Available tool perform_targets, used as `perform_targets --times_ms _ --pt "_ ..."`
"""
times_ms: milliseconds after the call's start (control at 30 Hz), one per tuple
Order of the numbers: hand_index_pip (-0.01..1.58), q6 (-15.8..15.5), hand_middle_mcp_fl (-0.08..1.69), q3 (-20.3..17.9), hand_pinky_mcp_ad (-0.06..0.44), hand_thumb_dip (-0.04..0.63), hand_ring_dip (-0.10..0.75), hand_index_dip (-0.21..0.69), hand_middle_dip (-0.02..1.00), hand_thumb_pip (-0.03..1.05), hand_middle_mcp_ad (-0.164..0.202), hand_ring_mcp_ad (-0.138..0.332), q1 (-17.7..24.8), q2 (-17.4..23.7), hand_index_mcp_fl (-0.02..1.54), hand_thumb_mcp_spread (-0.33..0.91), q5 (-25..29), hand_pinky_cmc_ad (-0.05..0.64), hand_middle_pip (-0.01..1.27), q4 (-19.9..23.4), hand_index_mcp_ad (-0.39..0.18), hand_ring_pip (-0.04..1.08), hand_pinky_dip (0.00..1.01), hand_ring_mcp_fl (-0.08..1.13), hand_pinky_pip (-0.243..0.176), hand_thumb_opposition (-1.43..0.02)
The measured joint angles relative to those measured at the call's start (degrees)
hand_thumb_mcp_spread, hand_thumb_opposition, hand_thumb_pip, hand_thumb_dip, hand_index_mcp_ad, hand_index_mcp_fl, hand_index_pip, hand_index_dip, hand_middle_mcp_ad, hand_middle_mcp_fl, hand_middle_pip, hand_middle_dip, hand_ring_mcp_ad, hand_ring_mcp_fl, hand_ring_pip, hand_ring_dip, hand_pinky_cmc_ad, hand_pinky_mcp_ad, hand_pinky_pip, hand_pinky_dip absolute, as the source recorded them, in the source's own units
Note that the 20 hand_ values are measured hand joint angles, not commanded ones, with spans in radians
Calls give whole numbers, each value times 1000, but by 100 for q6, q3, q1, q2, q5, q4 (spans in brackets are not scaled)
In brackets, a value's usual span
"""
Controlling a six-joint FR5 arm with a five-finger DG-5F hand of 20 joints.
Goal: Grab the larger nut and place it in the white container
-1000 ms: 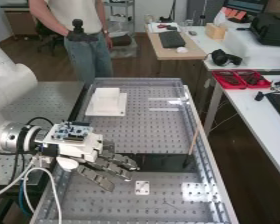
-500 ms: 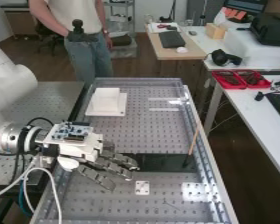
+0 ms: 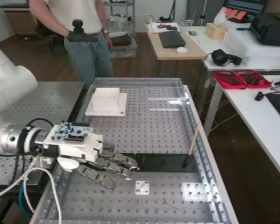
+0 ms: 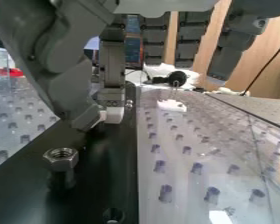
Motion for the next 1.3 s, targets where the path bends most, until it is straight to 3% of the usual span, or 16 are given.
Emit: perform_targets --times_ms 167,267,767,1300 --pt "1520 43 2 -10 278 199 58 -91 155 843 82 143 5 11 264 288 26 314 127 38 -131 230 672 0 -93 -829" --pt "1520 96 2 -16 278 197 61 -91 155 803 86 143 10 31 370 269 50 314 127 98 -101 227 672 0 -93 -822" --pt "1522 320 3 36 279 197 61 -87 155 803 86 133 209 392 367 272 119 312 136 201 -87 225 672 0 -93 -827" --pt "1524 784 21 -106 278 197 61 -87 155 803 82 133 1217 1041 367 272 -276 312 133 70 -84 182 667 0 -93 -827"
